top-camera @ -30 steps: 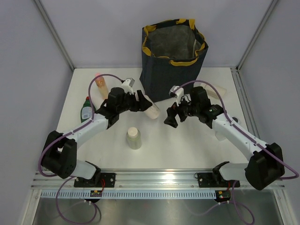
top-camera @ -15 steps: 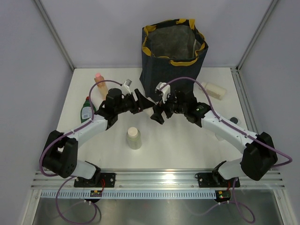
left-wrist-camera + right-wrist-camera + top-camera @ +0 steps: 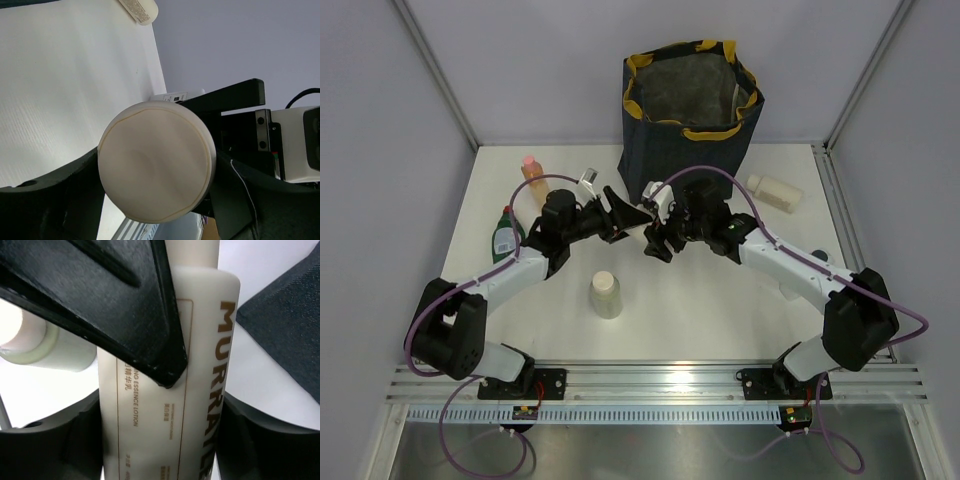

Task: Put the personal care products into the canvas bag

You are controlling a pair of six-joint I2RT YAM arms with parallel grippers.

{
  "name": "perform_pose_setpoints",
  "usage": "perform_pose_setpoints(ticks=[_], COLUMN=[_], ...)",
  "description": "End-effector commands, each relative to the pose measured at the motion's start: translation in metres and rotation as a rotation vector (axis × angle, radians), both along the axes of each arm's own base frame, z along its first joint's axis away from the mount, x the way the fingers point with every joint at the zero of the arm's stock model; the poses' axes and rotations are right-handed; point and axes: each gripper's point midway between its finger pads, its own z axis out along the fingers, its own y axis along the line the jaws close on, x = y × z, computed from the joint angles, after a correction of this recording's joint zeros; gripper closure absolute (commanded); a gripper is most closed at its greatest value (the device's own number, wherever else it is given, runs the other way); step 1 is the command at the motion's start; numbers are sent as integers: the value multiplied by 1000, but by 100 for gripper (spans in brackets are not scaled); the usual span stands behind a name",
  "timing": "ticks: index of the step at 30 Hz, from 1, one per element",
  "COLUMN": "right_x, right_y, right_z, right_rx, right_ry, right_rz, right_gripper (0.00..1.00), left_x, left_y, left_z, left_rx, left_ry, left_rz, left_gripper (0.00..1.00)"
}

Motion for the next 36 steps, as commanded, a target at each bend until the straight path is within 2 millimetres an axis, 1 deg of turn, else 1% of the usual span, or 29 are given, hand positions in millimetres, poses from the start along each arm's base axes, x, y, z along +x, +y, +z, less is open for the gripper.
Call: perform_pose_setpoints(ticks=[1, 2, 3, 4, 6, 7, 9, 10, 11, 12, 13, 14, 15, 16, 18, 19, 23, 24, 25, 26, 27, 29, 30, 31, 32, 33, 34, 35, 36], right_x=[1, 0, -4, -4, -7, -7, -12, -12, -16, -15, -14, -14, -14, -13, -12, -12, -12, -12, -10, -11, -10, -11, -9, -6, -4, 3, 19, 30, 51], right_y=[17, 19, 19, 19, 19, 19, 18, 15, 15, 13, 10, 9, 6, 5, 2, 3, 5, 5, 5, 4, 3, 2, 0, 0, -1, -4, -9, -14, -33], right_z=[28, 34, 34, 36, 45, 49, 61, 66, 77, 83, 97, 103, 107, 119, 128, 137, 154, 158, 169, 174, 194, 212, 225, 255, 266, 279, 304, 317, 343], right_rx=[56, 69, 65, 67, 78, 83, 103, 110, 127, 135, 162, 177, 187, 208, 238, 255, 302, 307, 321, 322, 341, 361, 375, 407, 423, 439, 475, 500, 532], right_ry=[-58, -57, -46, -46, -62, -69, -85, -89, -89, -90, -99, -84, -74, -80, -54, -59, -31, -31, -45, -42, -77, -62, -70, -117, -101, -118, -135, -152, -222], right_rz=[66, 81, 91, 98, 113, 114, 131, 128, 142, 141, 149, 150, 152, 156, 161, 168, 181, 183, 185, 185, 190, 197, 193, 199, 174, 144, 57, 6, -107], right_gripper=[38, 49, 69, 78, 95, 100, 100, 100, 100, 100, 100, 100, 100, 100, 100, 100, 100, 100, 100, 100, 100, 100, 100, 100, 100, 100, 100, 100, 100], left_x=[-11, -11, -12, -11, -12, -11, -9, -9, -8, -6, -3, -1, 4, 3, 3, 5, 10, 14, 17, 18, 22, 29, 25, 24, 26, 20, 19, 20, 13], left_y=[-6, -6, -6, -6, -5, -4, -2, 2, 4, 7, 16, 21, 29, 34, 40, 44, 60, 69, 76, 86, 98, 119, 129, 137, 149, 158, 165, 177, 183], left_z=[75, 77, 78, 82, 88, 93, 96, 103, 111, 109, 117, 125, 122, 129, 135, 137, 139, 141, 145, 144, 158, 165, 167, 173, 169, 176, 170, 166, 166], left_rx=[-176, -188, -195, -207, -222, -225, -213, -209, -202, -181, -171, -146, -114, -105, -73, -65, 11, 34, 60, 99, 133, 249, 303, 370, 429, 462, 521, 566, 593], left_ry=[-176, -168, -164, -172, -169, -175, -191, -211, -245, -237, -259, -304, -295, -317, -338, -340, -363, -361, -394, -387, -429, -508, -522, -587, -580, -616, -634, -629, -642], left_rz=[-58, -58, -59, -59, -64, -60, -51, -43, -44, -34, -10, 3, 31, 42, 45, 53, 89, 120, 137, 174, 218, 299, 330, 353, 407, 438, 454, 502, 521], left_gripper=[100, 98, 94, 78, 60, 42, 27, 21, 12, 3, 1, 1, 1, 1, 1, 1, 1, 1, 1, 1, 1, 1, 1, 1, 1, 1, 1, 1, 1])
